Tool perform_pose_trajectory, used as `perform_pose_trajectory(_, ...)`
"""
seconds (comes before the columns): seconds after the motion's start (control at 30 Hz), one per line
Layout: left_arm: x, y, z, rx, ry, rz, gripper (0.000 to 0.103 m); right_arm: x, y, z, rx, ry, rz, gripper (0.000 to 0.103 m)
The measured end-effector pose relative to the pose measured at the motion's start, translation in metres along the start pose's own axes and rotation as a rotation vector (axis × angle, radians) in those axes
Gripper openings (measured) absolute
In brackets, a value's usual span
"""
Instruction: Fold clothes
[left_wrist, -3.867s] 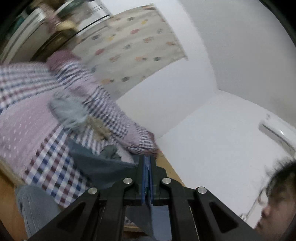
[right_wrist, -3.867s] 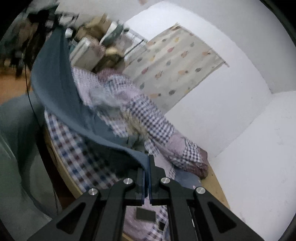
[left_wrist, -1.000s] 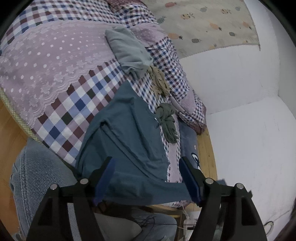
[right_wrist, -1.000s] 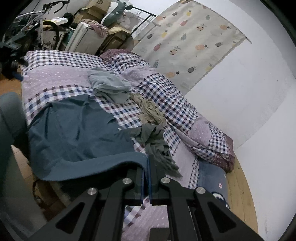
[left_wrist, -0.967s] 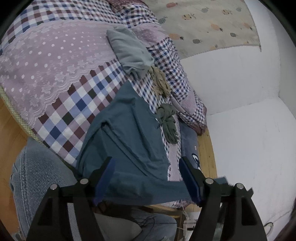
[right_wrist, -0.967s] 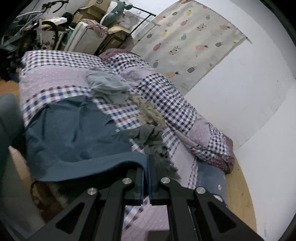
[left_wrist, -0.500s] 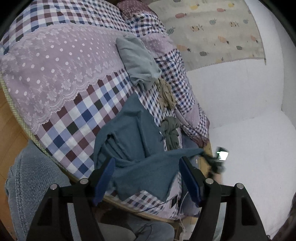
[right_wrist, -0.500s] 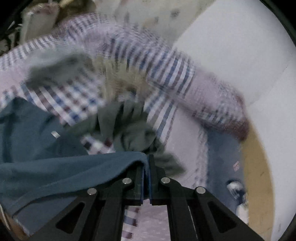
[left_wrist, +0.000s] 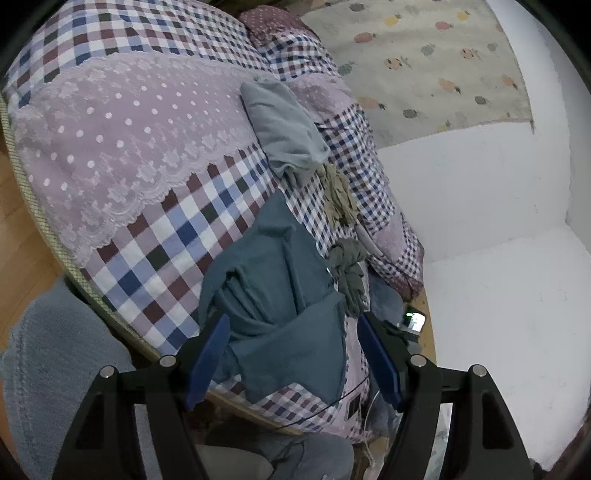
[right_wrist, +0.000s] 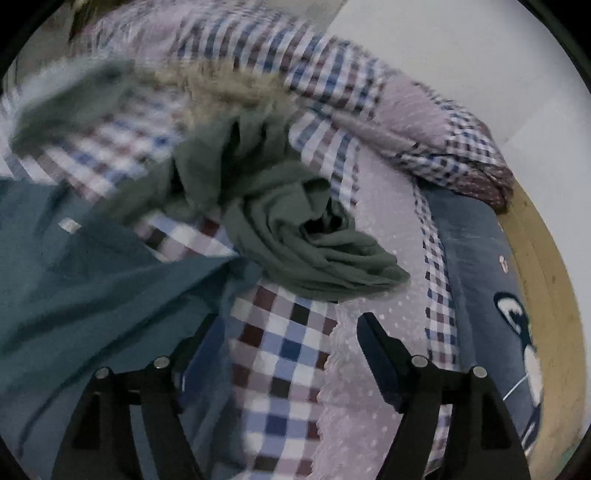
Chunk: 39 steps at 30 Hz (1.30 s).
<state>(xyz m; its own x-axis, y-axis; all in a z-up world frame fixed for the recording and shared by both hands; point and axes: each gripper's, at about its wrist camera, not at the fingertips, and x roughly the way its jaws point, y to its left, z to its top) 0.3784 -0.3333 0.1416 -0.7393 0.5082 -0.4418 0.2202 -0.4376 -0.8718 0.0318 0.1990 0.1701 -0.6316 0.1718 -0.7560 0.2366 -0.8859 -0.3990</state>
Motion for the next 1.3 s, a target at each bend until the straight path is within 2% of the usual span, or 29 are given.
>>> perform_pose_trajectory(0.17,0.035,-0.01,-0.029,0.025,0.056,-0.004,0.08,-0.083,0.011,-0.041,0.137,-0.215,0.116,0.084)
perform_pose_trajectory(0.27,0.069,-0.028,-0.053,0.113,0.133,0.03,0.08,-0.12,0.027,-0.078,0.218,-0.36,0.203,0.086)
perform_pose_trajectory(0.37,0.104,-0.055,-0.086,0.309,0.197,0.107,0.08,-0.133,0.042,-0.108,0.271,-0.457,0.252,0.088)
perform_pose_trajectory(0.43,0.13,-0.076,-0.119,0.53,0.22,0.198,0.08,-0.13,0.049,-0.13,0.308,-0.491,0.3,0.088)
perform_pose_trajectory(0.53,0.163,-0.09,-0.167,0.816,0.253,0.309,0.08,-0.109,0.055,-0.148,0.332,-0.45,0.363,0.088)
perform_pose_trajectory(0.67,0.216,-0.086,-0.226,1.137,0.322,0.482,0.08,-0.094,0.055,-0.153,0.327,-0.409,0.358,0.088)
perform_pose_trajectory(0.8,0.255,-0.068,-0.259,1.327,0.38,0.62,0.079,-0.094,0.044,-0.156,0.344,-0.433,0.373,0.088)
perform_pose_trajectory(0.87,0.268,-0.063,-0.266,1.392,0.385,0.674,0.077,-0.092,0.038,-0.157,0.354,-0.437,0.378,0.088)
perform_pose_trajectory(0.93,0.279,-0.057,-0.271,1.445,0.387,0.722,0.07,-0.092,0.033,-0.159,0.365,-0.441,0.385,0.088)
perform_pose_trajectory(1.0,0.289,-0.051,-0.272,1.476,0.392,0.767,0.057,-0.093,0.03,-0.161,0.375,-0.447,0.387,0.088)
perform_pose_trajectory(1.1,0.302,-0.042,-0.27,1.491,0.404,0.811,0.046,-0.093,0.024,-0.162,0.398,-0.448,0.388,0.088)
perform_pose_trajectory(1.13,0.304,-0.04,-0.27,1.49,0.404,0.814,0.042,-0.092,0.022,-0.162,0.407,-0.447,0.388,0.088)
perform_pose_trajectory(1.17,0.302,-0.042,-0.268,1.483,0.396,0.813,0.024,-0.091,0.02,-0.163,0.417,-0.445,0.387,0.088)
perform_pose_trajectory(1.2,0.299,-0.045,-0.266,1.475,0.386,0.811,0.012,-0.09,0.018,-0.163,0.428,-0.442,0.385,0.088)
perform_pose_trajectory(1.3,0.278,-0.061,-0.252,1.407,0.33,0.761,0.009,-0.087,0.011,-0.164,0.459,-0.436,0.388,0.088)
